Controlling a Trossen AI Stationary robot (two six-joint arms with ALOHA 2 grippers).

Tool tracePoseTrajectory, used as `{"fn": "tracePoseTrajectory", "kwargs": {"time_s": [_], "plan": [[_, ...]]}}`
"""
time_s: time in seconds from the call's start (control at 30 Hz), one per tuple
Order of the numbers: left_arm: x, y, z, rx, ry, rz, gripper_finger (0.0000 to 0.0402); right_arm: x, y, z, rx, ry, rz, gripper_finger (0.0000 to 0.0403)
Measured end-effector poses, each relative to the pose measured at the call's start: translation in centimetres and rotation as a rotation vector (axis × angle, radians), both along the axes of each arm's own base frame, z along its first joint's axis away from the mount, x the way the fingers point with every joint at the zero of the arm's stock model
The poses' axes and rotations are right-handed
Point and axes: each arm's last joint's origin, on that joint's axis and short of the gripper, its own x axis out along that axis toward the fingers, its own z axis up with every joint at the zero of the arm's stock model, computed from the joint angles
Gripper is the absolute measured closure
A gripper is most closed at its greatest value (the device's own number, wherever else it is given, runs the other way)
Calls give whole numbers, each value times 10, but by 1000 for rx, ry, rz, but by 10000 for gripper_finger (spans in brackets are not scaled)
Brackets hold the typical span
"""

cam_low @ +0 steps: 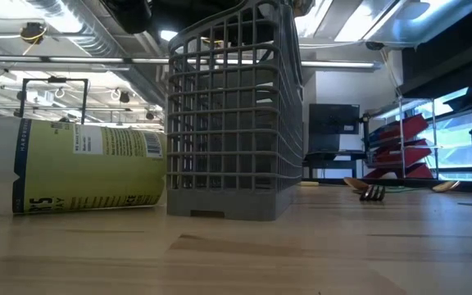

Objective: Sort silverware
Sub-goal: Put the spoon into the silverware basket

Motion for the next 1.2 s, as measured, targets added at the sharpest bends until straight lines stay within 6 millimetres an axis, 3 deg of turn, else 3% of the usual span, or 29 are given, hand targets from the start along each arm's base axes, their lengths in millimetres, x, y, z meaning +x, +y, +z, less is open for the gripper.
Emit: {"fn": "tracePoseTrajectory", "kwargs": {"time_s": [0.4,0.67,0.8,0.93,1.07,1.2], "plan": [[-1,2,3,-24,-38,50,401,-16,14,41,-99,-179,-6,242],[-1,1,8,-50,-99,60,401,-49,30,51,-37,-230,-41,239],[0,-3,9,-57,-141,46,401,-70,39,41,-29,-218,-78,270],[4,-9,-2,-71,-234,23,401,-96,48,21,25,-266,-91,325],[8,-10,-18,-96,-310,15,401,-109,56,-16,77,-348,-45,389],[13,-3,-27,-121,-368,22,401,-117,61,-59,151,-387,-68,386]]}}
